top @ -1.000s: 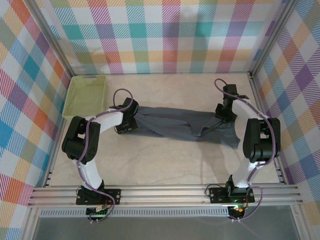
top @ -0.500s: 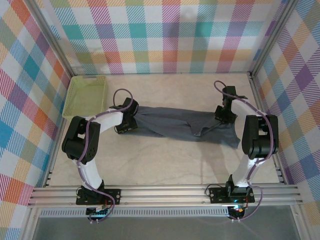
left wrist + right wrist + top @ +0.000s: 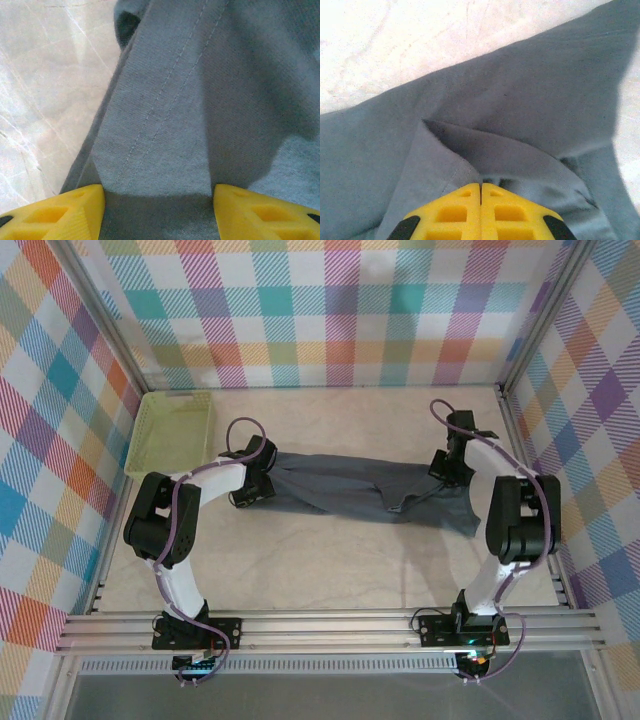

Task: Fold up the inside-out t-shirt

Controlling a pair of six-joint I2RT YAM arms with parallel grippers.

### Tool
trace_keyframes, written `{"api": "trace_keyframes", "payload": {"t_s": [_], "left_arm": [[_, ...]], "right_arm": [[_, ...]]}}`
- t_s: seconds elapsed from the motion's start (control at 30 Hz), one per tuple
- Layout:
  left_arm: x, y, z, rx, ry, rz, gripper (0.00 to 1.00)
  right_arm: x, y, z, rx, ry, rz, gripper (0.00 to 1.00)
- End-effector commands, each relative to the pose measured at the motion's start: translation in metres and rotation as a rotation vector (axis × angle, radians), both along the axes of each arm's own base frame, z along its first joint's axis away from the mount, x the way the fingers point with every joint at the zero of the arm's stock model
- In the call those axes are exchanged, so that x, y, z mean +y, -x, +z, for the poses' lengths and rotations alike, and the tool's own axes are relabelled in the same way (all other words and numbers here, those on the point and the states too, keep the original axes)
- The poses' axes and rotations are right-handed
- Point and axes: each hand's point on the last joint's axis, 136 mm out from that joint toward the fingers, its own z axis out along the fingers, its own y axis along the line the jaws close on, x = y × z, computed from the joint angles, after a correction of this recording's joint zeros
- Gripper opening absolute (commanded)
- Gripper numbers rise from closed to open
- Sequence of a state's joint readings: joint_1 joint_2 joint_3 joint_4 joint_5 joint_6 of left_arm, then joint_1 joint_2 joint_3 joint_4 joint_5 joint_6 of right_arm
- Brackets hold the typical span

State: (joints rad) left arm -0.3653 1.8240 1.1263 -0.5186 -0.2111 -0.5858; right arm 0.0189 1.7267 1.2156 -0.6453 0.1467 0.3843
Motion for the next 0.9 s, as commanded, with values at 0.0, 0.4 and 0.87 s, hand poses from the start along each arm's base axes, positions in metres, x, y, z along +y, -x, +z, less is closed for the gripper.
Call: {"api": "trace_keyframes", "payload": {"t_s": [0.0, 0.4, 0.87], "left_arm": [[0.003, 0.007, -0.001, 0.017, -0.021, -0.006, 0.59], [0.004, 0.008, 0.000, 0.010, -0.021, -0.006, 0.60], [0.004, 0.007, 0.005, 0.005, -0.028, -0.003, 0.58]], "right_arm": [[-0.010, 0.021, 0.036, -0.049, 0.042, -0.045, 0.01], [-0.030, 0.103, 0.020, -0.003, 0.063, -0.212, 0.00], [-0.044, 0.081, 0.047, -0.068, 0.118, -0.223, 0.57]]}}
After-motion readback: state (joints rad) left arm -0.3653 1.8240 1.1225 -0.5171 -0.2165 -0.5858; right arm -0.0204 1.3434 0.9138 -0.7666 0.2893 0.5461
